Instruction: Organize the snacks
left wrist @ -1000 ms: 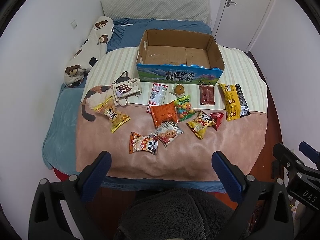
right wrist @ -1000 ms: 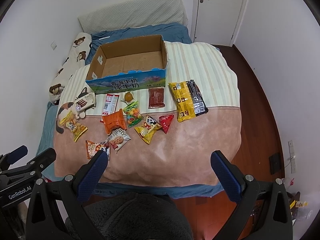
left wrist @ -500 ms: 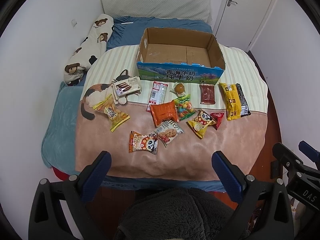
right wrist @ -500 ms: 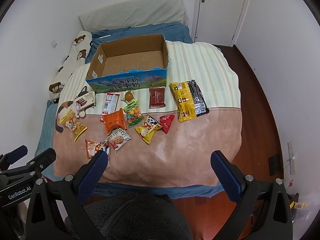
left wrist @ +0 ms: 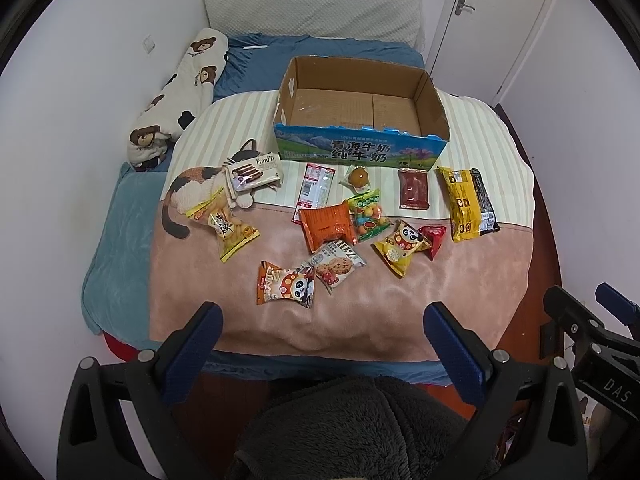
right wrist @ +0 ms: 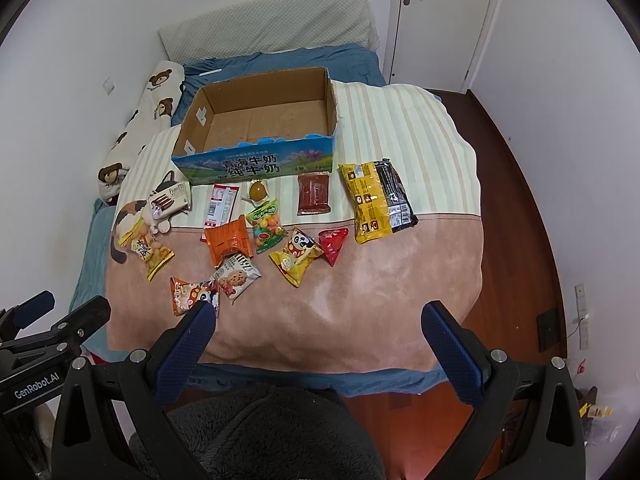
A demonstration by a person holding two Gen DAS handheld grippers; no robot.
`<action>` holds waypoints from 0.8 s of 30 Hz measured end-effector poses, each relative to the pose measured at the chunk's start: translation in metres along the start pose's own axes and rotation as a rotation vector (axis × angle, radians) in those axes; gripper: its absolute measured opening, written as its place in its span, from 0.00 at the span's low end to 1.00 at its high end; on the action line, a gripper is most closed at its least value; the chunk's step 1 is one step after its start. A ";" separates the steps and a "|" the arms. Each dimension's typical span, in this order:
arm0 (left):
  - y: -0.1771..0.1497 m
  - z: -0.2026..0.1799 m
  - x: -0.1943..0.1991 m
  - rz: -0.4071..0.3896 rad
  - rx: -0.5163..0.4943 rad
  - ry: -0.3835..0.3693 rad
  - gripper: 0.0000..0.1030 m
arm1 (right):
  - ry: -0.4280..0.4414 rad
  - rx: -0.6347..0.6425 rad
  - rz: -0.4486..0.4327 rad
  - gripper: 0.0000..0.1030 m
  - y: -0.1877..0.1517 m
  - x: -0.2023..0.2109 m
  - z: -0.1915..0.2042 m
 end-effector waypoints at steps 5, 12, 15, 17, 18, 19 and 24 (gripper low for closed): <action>-0.001 0.000 0.001 -0.001 0.003 -0.002 1.00 | 0.000 -0.002 0.001 1.00 -0.001 0.000 0.000; -0.001 -0.004 0.003 -0.010 -0.001 0.000 1.00 | 0.000 -0.001 -0.002 1.00 -0.001 0.000 -0.001; -0.001 -0.004 0.003 -0.010 -0.002 -0.001 1.00 | 0.003 -0.002 -0.001 1.00 -0.001 0.000 -0.001; 0.000 -0.005 0.004 -0.012 -0.002 -0.001 1.00 | 0.006 -0.003 -0.001 1.00 0.001 -0.001 -0.002; 0.000 -0.005 0.004 -0.010 -0.002 -0.002 1.00 | 0.007 -0.004 -0.002 1.00 0.001 0.000 -0.003; 0.000 -0.004 0.004 -0.010 -0.004 -0.002 1.00 | 0.008 -0.004 -0.001 1.00 0.002 -0.001 -0.004; 0.017 -0.009 -0.012 -0.030 0.026 0.000 1.00 | 0.000 -0.038 -0.019 1.00 0.009 -0.006 -0.014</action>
Point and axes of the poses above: each gripper's, at about its wrist camera, not at the fingertips, and x roughly against the way its jaws point, z to its left, y to its top, the point moved 6 cm from there along -x, roughly the way its jaws point, and after that the axes turned 5 degrees about -z, right-handed, at the moved point
